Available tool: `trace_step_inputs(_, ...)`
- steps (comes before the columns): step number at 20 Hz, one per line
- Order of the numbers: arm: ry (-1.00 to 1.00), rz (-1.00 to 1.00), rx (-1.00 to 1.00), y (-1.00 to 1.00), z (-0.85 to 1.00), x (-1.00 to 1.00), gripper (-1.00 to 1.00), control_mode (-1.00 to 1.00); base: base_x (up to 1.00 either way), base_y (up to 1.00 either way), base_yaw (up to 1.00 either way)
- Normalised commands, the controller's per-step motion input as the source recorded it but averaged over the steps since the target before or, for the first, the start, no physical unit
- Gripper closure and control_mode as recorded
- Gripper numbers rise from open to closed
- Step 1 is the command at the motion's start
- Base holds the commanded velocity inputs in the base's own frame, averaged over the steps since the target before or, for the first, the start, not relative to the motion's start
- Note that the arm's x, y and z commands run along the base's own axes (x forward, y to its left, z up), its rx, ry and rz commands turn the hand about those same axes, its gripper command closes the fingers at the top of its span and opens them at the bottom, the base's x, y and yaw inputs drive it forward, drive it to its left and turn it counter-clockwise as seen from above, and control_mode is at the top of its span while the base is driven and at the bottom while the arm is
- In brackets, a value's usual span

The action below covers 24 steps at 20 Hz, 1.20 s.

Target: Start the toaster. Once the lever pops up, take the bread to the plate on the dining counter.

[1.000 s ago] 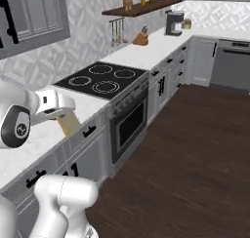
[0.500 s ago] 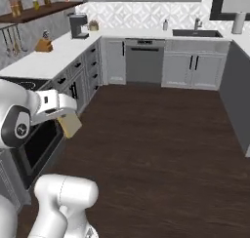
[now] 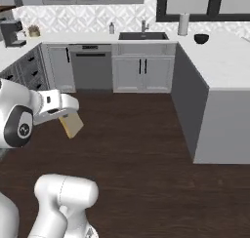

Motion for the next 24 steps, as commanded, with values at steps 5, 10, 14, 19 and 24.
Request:
trace_step_inputs(5, 0.00, 0.00, 0.00, 0.00, 0.00, 0.00, 1.00, 1.00, 1.00, -1.00, -0.21)
trace_step_inputs(10, 0.00, 0.00, 0.00, 0.00, 0.00, 0.00, 1.00, 1.00, 1.00, -1.00, -0.17)
trace_step_inputs(14, 0.00, 0.00, 0.00, 0.00, 0.00, 0.00, 1.00, 1.00, 1.00, -1.00, -0.14)
trace_step_inputs(19, 0.00, 0.00, 0.00, 0.00, 0.00, 0.00, 1.00, 1.00, 1.00, -1.00, -0.09)
trace_step_inputs(24, 0.00, 0.00, 0.00, 0.00, 0.00, 0.00, 1.00, 1.00, 1.00, -1.00, -0.01)
